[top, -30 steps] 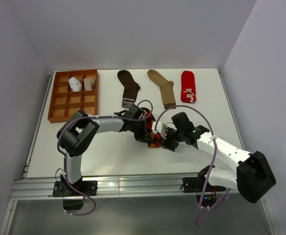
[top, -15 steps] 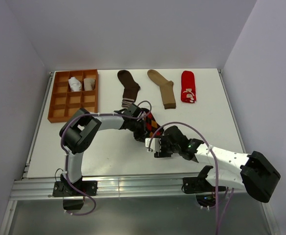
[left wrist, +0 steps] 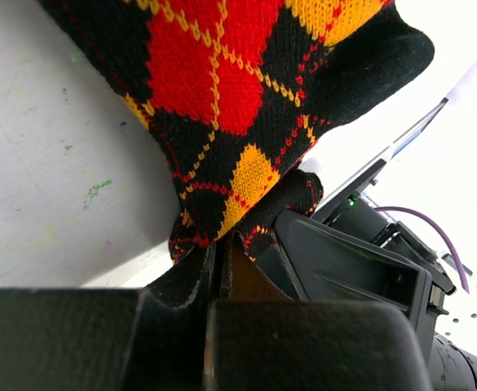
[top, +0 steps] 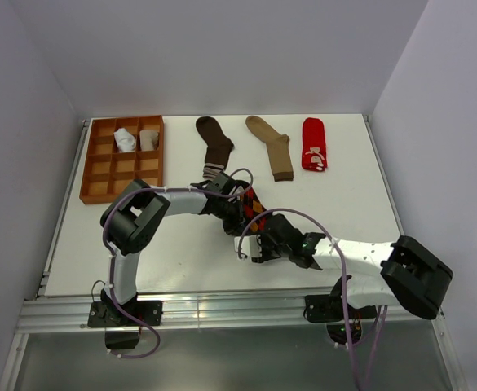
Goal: Roll the socks
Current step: Roll the sock at the center of the board.
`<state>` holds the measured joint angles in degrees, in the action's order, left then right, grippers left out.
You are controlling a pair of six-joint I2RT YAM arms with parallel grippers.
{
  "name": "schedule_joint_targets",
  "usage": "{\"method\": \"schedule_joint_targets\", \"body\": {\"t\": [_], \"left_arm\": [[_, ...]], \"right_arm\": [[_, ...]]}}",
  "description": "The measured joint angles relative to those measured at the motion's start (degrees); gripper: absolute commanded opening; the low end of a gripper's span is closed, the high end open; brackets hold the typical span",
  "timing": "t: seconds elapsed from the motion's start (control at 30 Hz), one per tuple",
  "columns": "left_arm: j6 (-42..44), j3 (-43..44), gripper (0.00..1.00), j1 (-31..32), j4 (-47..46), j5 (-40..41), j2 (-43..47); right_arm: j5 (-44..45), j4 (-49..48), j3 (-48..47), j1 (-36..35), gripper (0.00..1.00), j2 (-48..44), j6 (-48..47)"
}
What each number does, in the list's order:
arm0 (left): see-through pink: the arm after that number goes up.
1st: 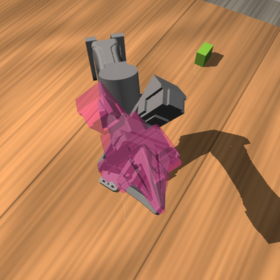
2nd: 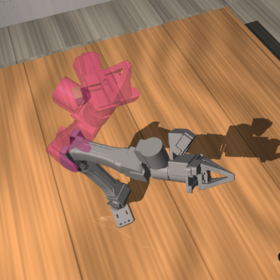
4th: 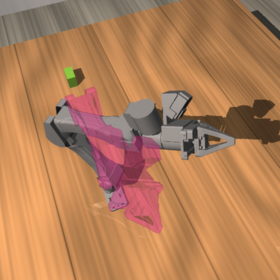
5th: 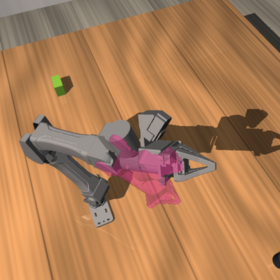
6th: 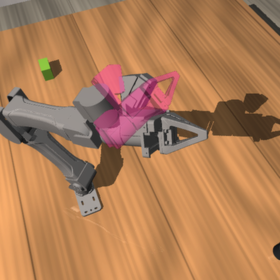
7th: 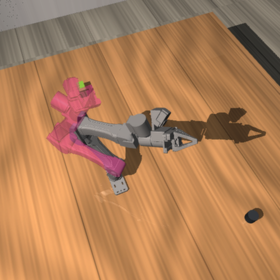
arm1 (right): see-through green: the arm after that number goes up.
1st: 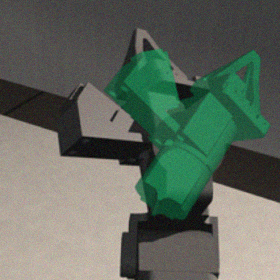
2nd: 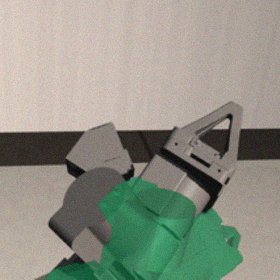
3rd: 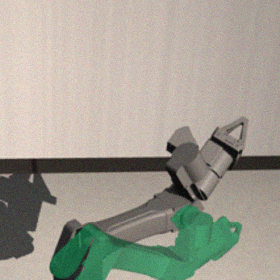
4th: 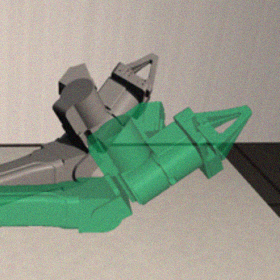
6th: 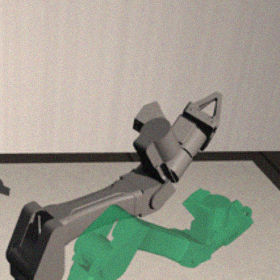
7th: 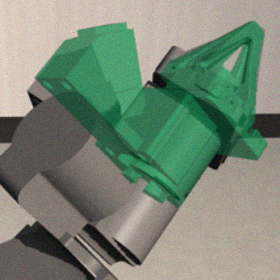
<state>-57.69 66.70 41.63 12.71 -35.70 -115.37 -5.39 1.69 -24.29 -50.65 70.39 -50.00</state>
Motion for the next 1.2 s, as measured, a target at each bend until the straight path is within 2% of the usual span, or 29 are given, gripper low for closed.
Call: {"method": "schedule_joint_targets", "body": {"t": [0.13,0.23,0.33,0.47,0.67,0.9,1.2], "left_arm": [[0.26,0.00,0.01,-0.24,0.26,-0.35,-0.04],[0.98,0.00,0.02,-0.90,0.59,-0.83,-0.11],[1.53,-0.02,0.16,-1.57,0.87,-0.98,-0.11],[1.90,-1.53,0.33,-2.01,-0.37,-0.92,0.90],[1.20,-7.56,0.45,-2.47,-4.81,-0.33,5.44],[0.98,-13.81,0.47,-2.56,-9.75,2.84,9.70],[4.76,-21.77,0.50,-2.38,-11.93,15.37,20.04]], "right_arm": [[1.42,-1.81,-1.20,0.00,0.29,2.75,-0.22],[2.05,-2.58,-2.14,0.00,0.19,4.48,-0.22],[2.32,-2.67,-3.13,0.00,0.15,5.64,0.02],[0.48,0.37,-5.20,0.68,0.13,6.32,0.76],[-11.76,12.92,-13.57,6.12,0.13,9.14,2.38],[-26.38,30.93,-26.32,14.45,0.13,20.28,0.09],[-38.34,53.05,-41.77,20.96,0.14,37.16,-5.11]]}}
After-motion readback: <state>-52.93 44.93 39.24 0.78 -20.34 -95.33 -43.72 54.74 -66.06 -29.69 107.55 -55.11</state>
